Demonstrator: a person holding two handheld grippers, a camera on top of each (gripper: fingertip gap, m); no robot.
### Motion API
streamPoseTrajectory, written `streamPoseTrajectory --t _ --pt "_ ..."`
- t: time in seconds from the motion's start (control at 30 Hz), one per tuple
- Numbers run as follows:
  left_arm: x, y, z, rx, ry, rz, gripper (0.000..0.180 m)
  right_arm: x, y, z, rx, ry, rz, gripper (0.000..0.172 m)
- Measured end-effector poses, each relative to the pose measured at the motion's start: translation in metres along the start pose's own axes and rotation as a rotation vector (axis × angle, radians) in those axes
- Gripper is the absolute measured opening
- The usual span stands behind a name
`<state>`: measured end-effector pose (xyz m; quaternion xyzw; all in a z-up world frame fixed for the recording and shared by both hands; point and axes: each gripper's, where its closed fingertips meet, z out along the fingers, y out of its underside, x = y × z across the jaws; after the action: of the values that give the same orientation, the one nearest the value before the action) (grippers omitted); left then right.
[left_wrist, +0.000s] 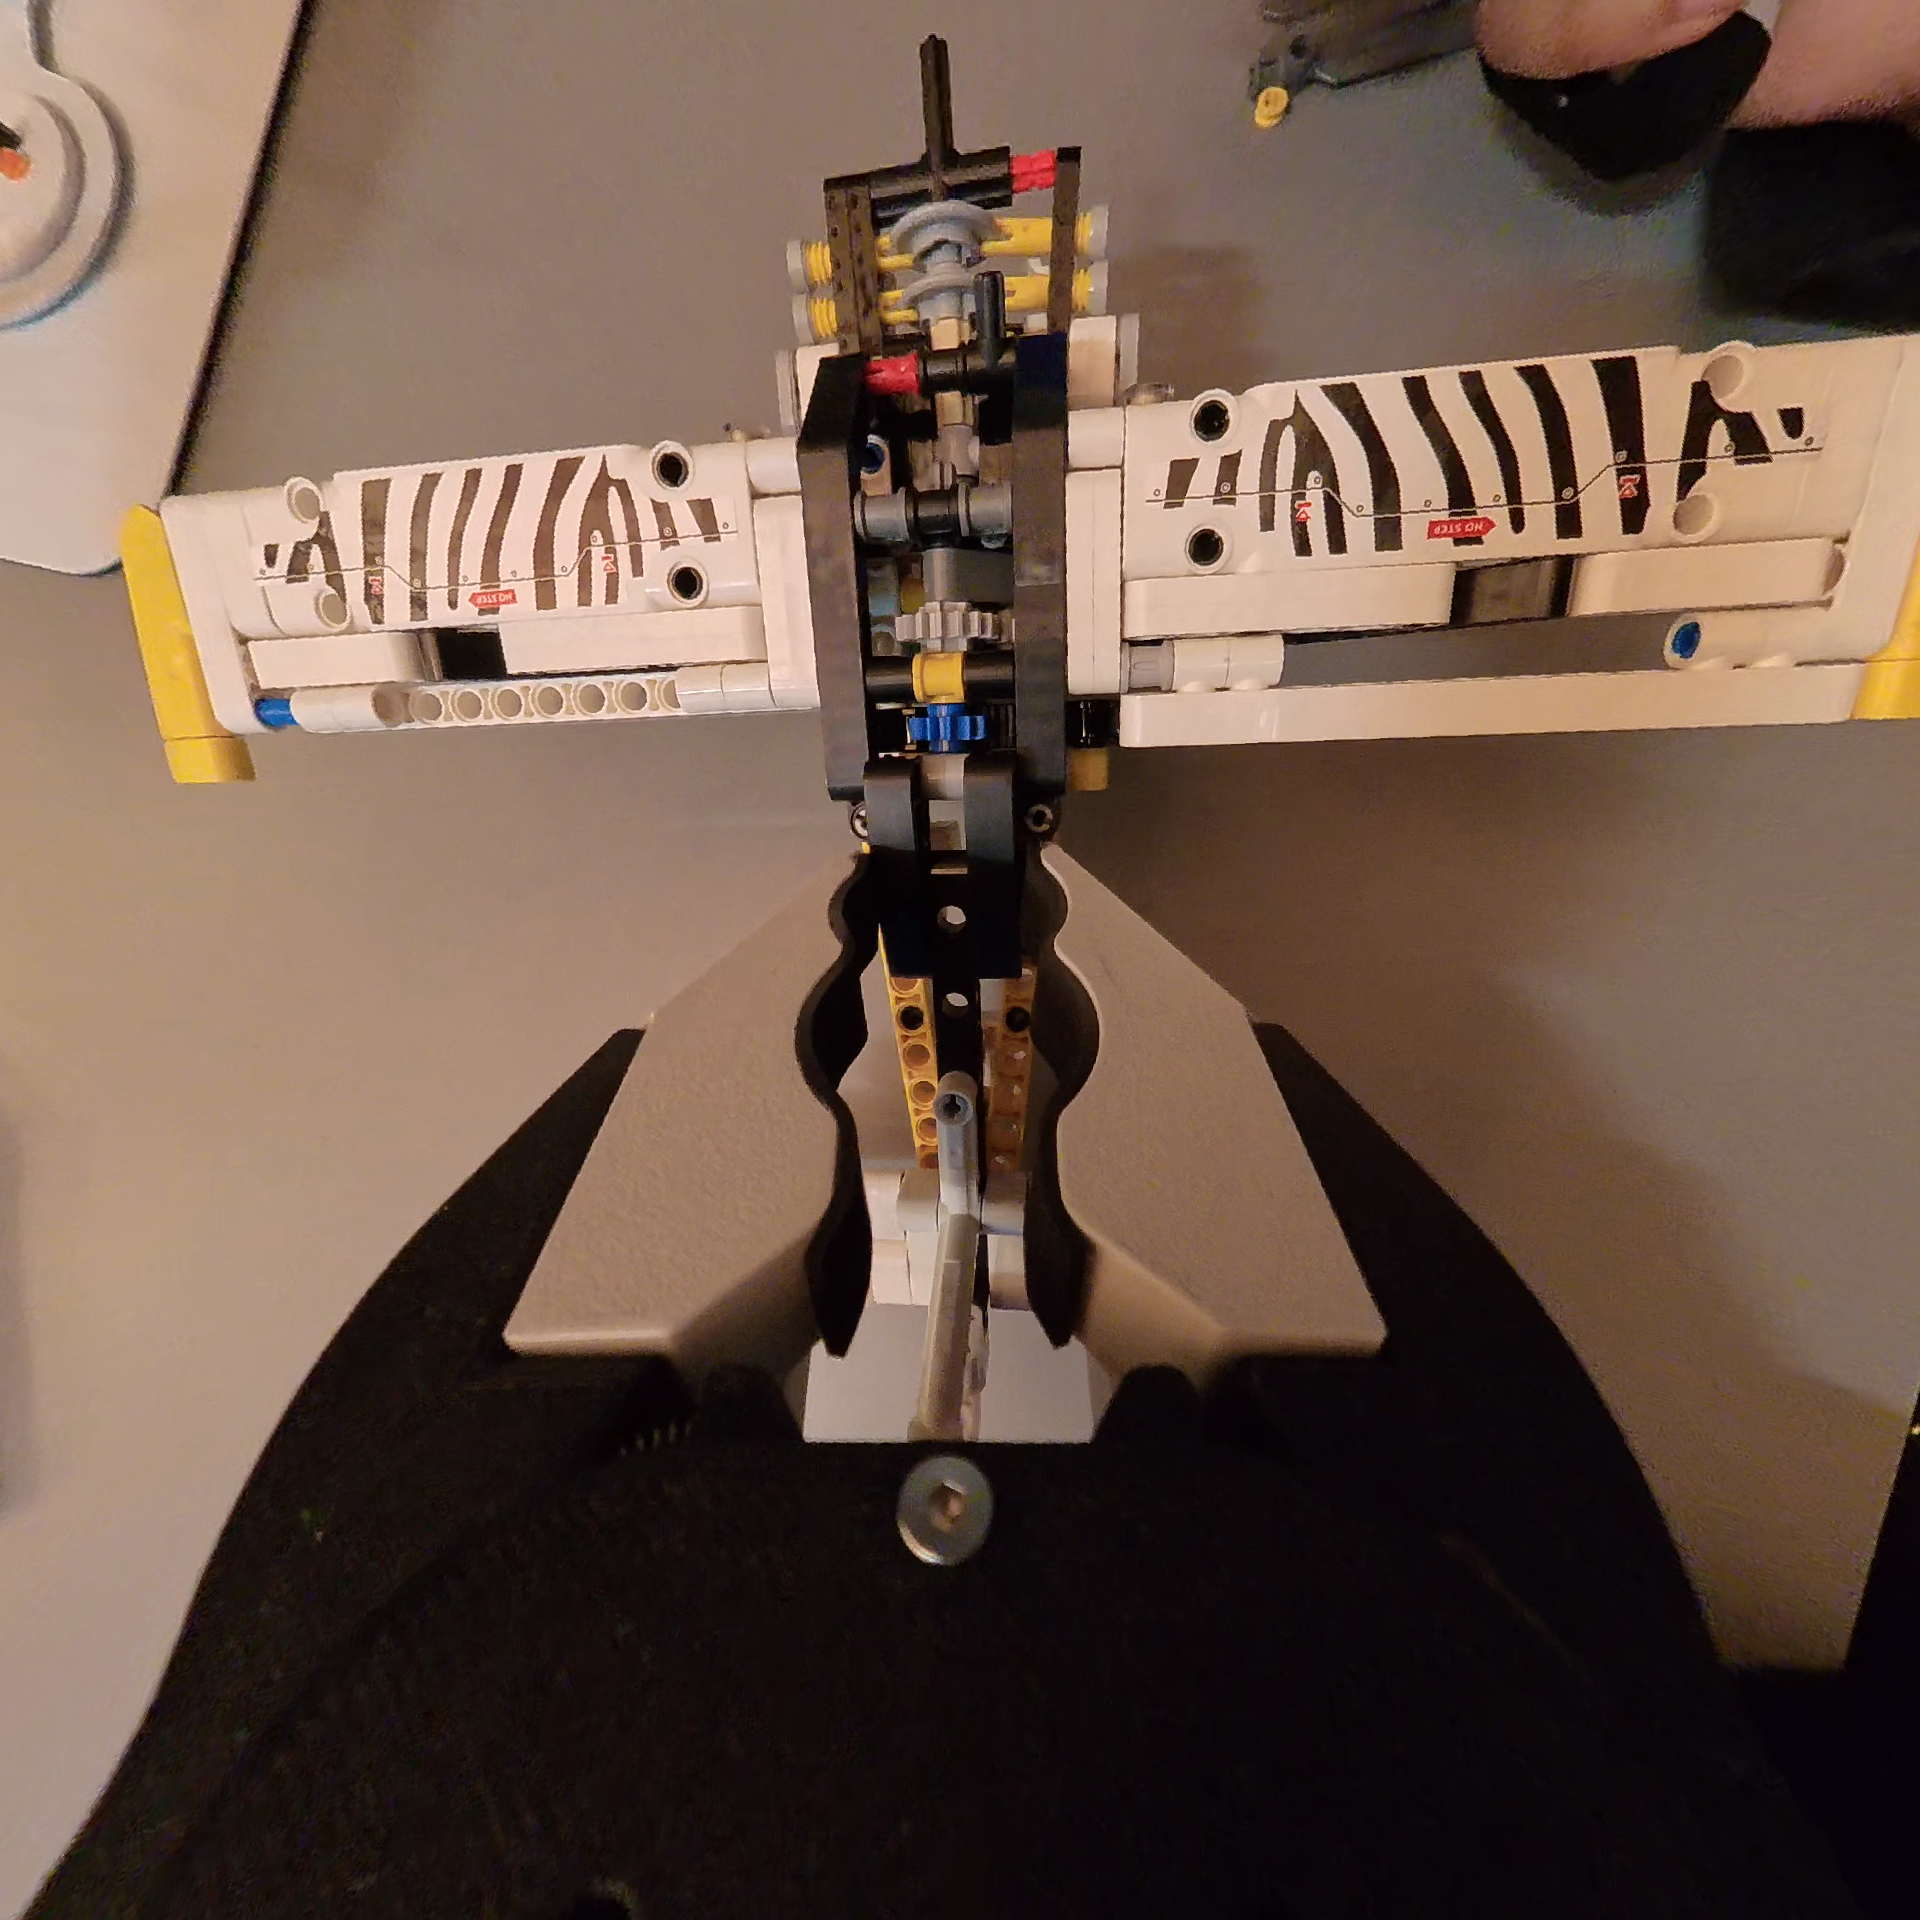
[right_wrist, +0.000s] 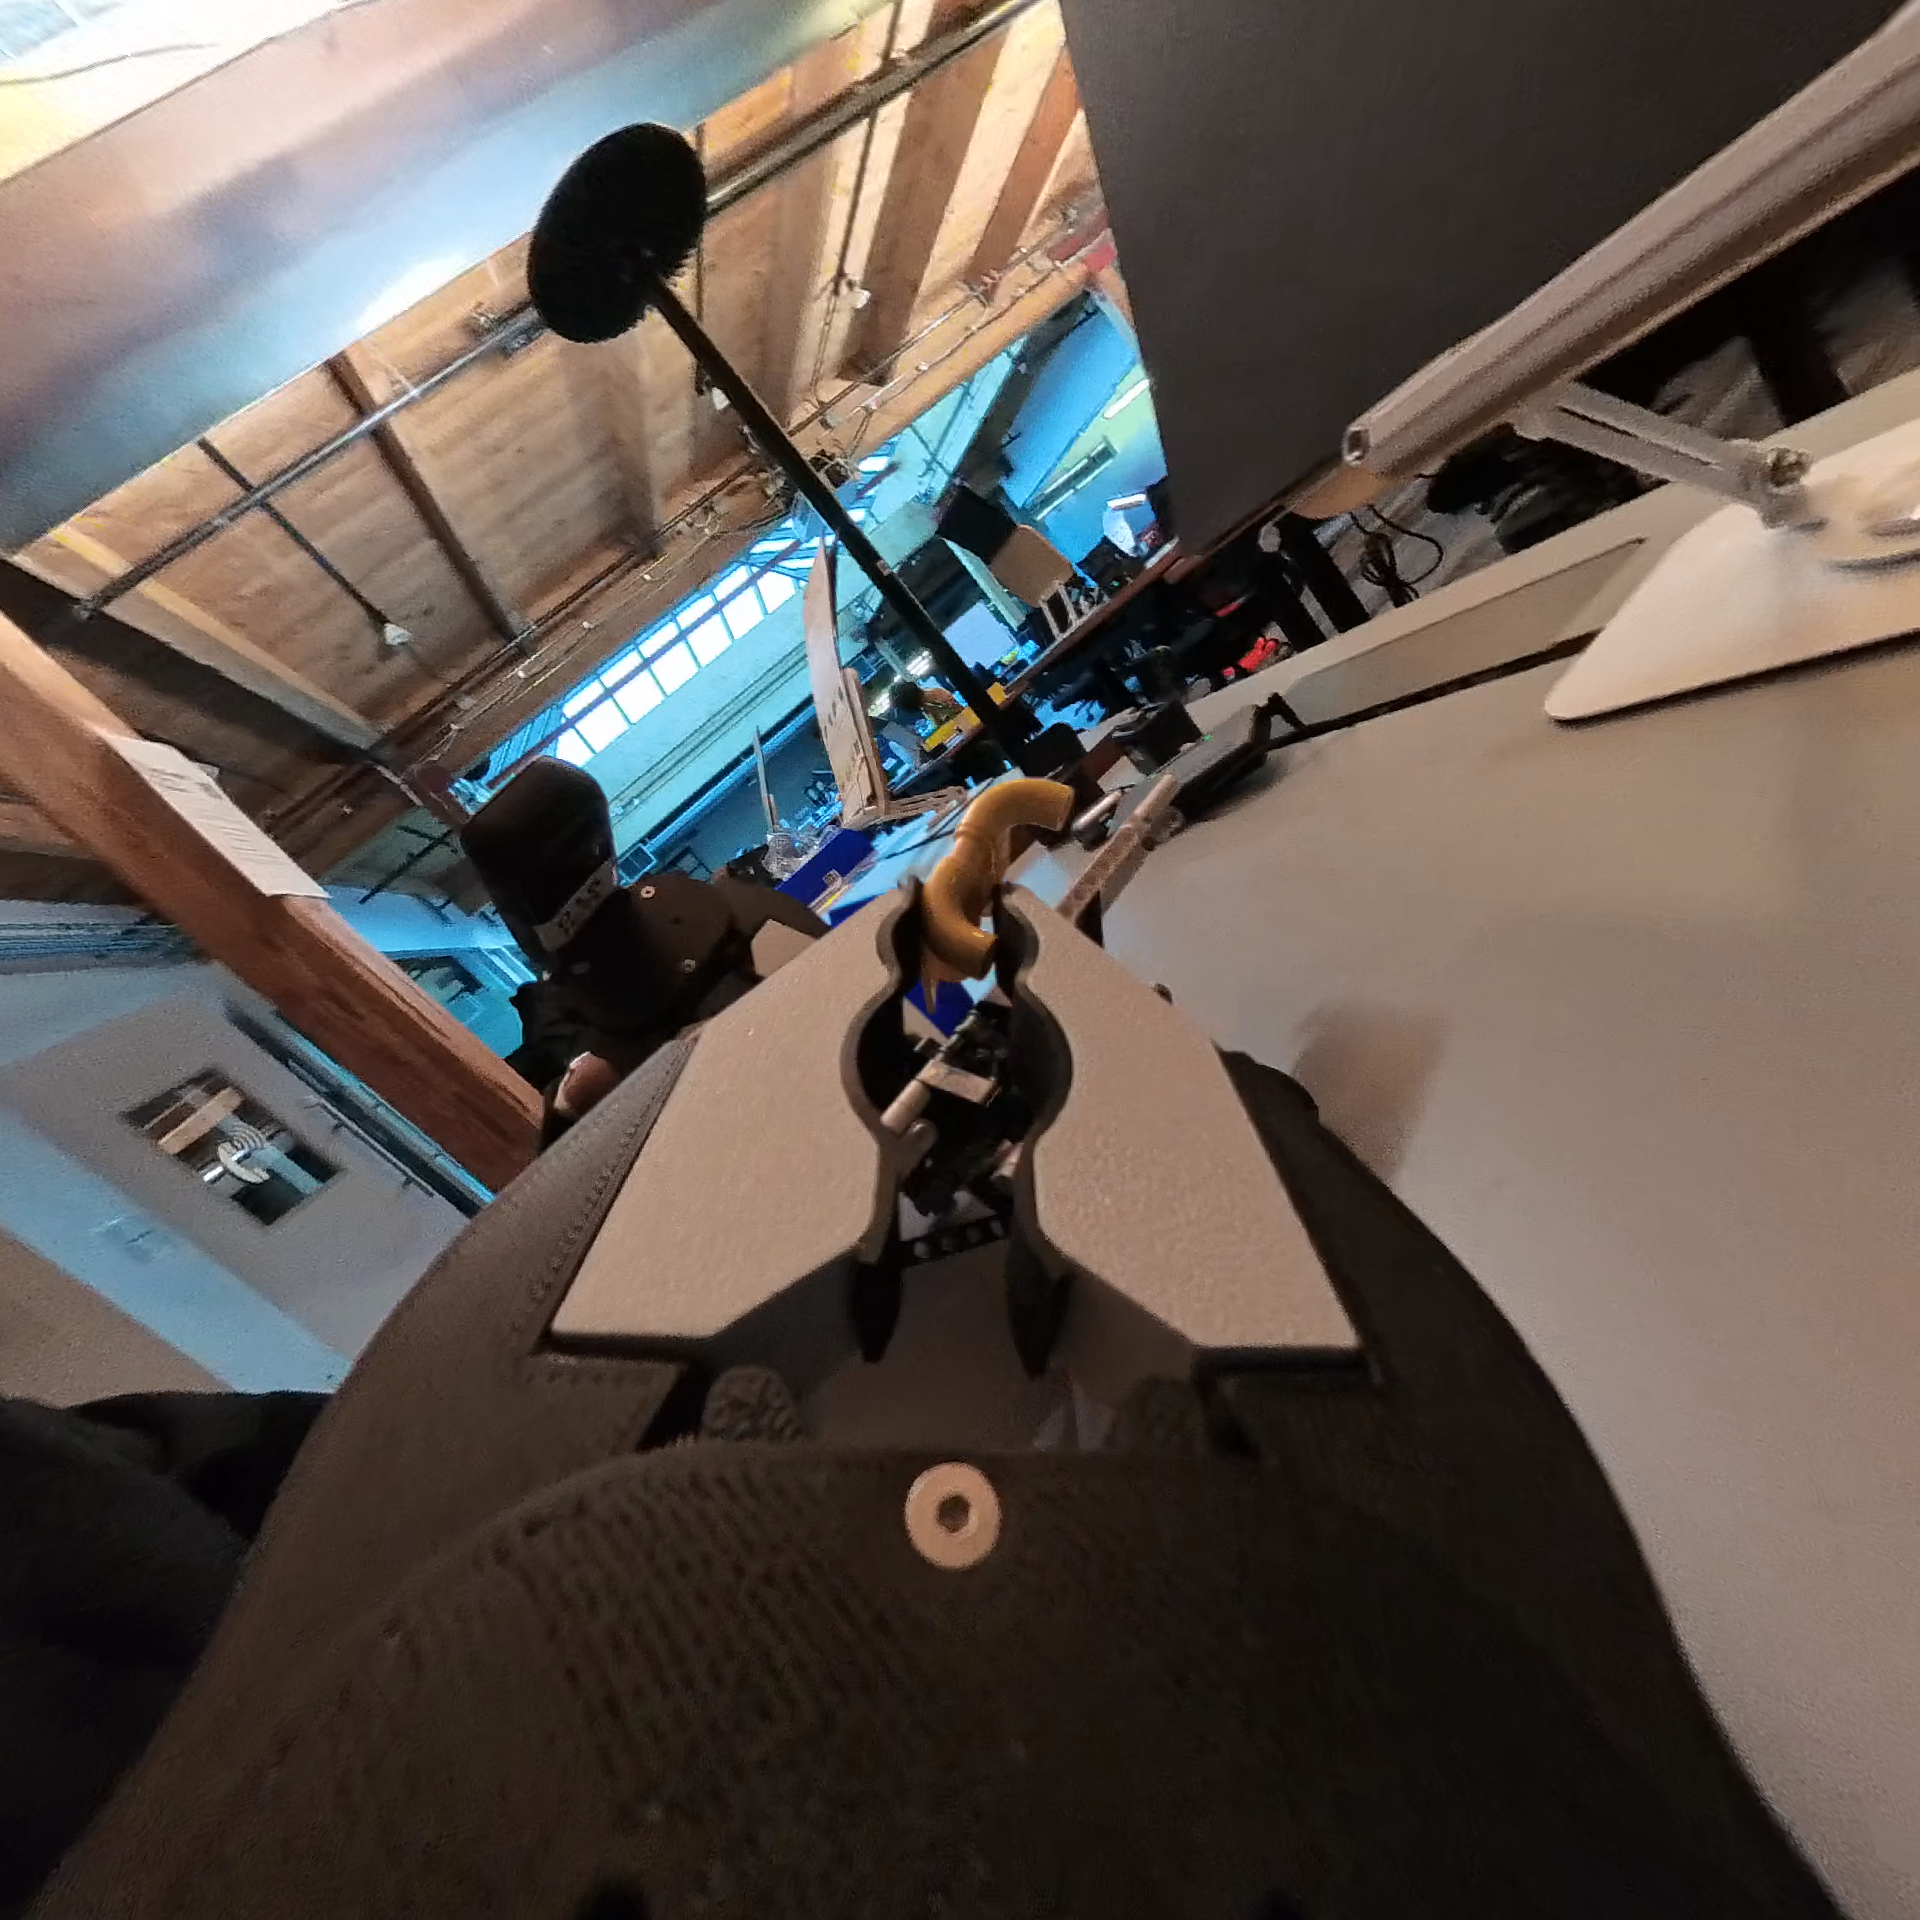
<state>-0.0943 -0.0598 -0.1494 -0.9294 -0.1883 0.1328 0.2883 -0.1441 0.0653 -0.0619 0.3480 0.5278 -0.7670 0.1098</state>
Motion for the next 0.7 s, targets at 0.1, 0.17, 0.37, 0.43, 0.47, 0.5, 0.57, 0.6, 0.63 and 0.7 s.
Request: streamPoseTrajectory --t 0.1,0.17,0.37,0.43,0.47,0.5,0.57,0.6,0.63,0.7 --pt "-0.002 -0.001 0.0 -0.001 -0.015 0.011 0.027 -0.006 0.002 0.001 -0.012 -0.017 -0.043 0.011" --pt "-0.003 0.0 -0.001 -0.006 -0.027 0.016 0.027 -0.01 0.003 0.001 -0.01 -0.035 -0.055 0.011" --pt "-0.003 0.004 -0.006 -0.024 -0.052 0.019 0.027 -0.018 0.002 -0.001 0.007 -0.07 -0.086 0.011" --pt "-0.003 0.005 -0.008 -0.015 -0.053 0.025 0.028 -0.021 0.004 -0.002 0.005 -0.076 -0.108 0.011" --pt "-0.003 0.005 -0.01 -0.009 -0.053 0.02 0.029 -0.022 0.005 -0.002 0.002 -0.078 -0.121 0.011" --pt "-0.003 0.006 -0.013 -0.001 -0.051 0.012 0.033 -0.024 0.006 -0.002 0.0 -0.081 -0.137 0.011" --pt "0.0 0.001 -0.022 0.053 -0.027 -0.007 0.037 -0.027 0.008 -0.005 -0.005 -0.083 -0.171 0.011" --pt "0.003 -0.005 -0.028 0.1 -0.001 -0.012 0.039 -0.029 0.01 -0.006 -0.008 -0.078 -0.19 0.011" --pt "0.007 -0.012 -0.035 0.153 0.02 -0.013 0.04 -0.03 0.011 -0.008 -0.01 -0.073 -0.209 0.011" --pt "0.014 -0.031 -0.05 0.275 0.047 -0.006 0.041 -0.032 0.013 -0.015 -0.003 -0.057 -0.248 0.011"
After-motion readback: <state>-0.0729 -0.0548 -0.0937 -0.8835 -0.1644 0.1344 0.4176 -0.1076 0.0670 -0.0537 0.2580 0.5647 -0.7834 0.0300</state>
